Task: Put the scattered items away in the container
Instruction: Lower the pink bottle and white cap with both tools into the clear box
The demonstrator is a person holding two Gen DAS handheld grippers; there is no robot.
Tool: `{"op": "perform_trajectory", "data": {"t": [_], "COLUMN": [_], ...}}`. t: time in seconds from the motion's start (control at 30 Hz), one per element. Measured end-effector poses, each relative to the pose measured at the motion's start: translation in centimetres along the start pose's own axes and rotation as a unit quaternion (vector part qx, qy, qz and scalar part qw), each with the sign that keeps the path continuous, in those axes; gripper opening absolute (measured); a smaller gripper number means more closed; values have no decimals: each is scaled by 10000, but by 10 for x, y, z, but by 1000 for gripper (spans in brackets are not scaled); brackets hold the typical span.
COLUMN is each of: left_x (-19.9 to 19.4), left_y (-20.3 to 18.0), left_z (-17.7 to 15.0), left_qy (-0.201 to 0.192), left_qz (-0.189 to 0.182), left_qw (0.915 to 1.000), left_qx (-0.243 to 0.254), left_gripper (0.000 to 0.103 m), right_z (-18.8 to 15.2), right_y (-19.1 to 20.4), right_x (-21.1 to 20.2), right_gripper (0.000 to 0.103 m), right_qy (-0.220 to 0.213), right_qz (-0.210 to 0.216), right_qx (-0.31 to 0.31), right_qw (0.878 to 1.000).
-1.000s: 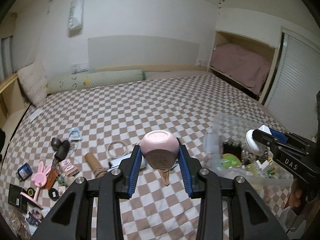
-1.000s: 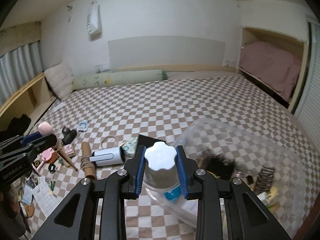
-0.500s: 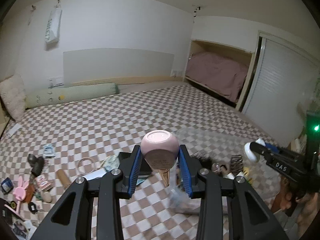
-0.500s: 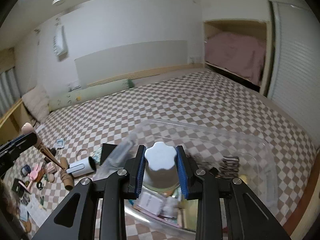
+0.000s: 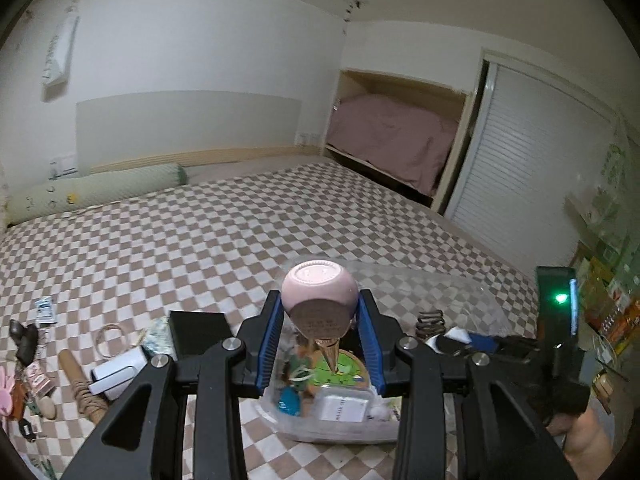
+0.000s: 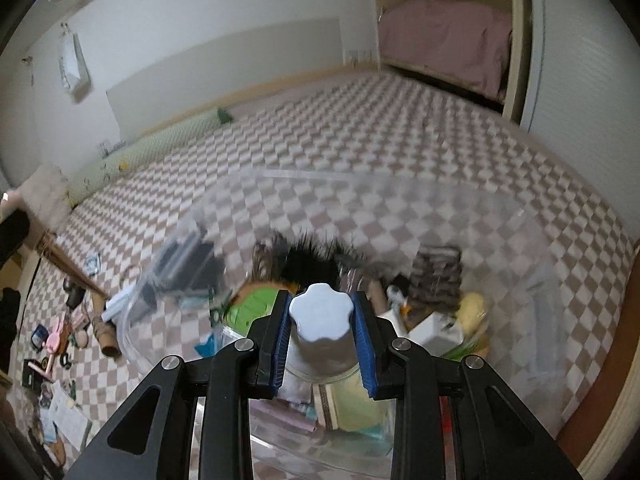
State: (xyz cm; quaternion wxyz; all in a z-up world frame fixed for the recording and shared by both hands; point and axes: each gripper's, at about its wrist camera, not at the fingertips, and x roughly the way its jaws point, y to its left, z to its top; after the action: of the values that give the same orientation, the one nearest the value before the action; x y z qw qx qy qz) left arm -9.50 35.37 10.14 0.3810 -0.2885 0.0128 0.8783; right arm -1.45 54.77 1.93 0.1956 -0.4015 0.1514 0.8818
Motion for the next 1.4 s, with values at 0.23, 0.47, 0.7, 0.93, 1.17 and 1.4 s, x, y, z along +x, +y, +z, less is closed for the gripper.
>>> {"op": "perform_trajectory", "data": {"t": [0.23,0.47,0.7,0.93,1.17,1.4], "left_x": [41,74,92,103,122,131], "left_y": [-17,-26,-35,-37,-38,-39], "left_z": [-14,-26,-33,-34,-41,-47], "left_qy": [337,595,727,768,961,1099], "left_qz": [-55,-189,-252,-273,-239,-254], "left_qw": [9992,9977,9965,9962,9947,9932], "left_qx": [217,254,337,314,288,301], "left_gripper": [37,37,37,37,37,37], "right_z": [-11,-19,-21,-20,-20,-21], "right_y": [4,1,5,1,-7,0], "right_x": [25,43,52,54,51,48], "right_gripper": [30,30,30,30,66,73], "right_qy": [449,808,907,909,927,898], "right_qz": [-179,-70,-125,-336,-176,-207], "right_qx": [-191,-102,-157,-159,1,-197], "right_qw": [9986,9967,9957,9952,9955,9956]}}
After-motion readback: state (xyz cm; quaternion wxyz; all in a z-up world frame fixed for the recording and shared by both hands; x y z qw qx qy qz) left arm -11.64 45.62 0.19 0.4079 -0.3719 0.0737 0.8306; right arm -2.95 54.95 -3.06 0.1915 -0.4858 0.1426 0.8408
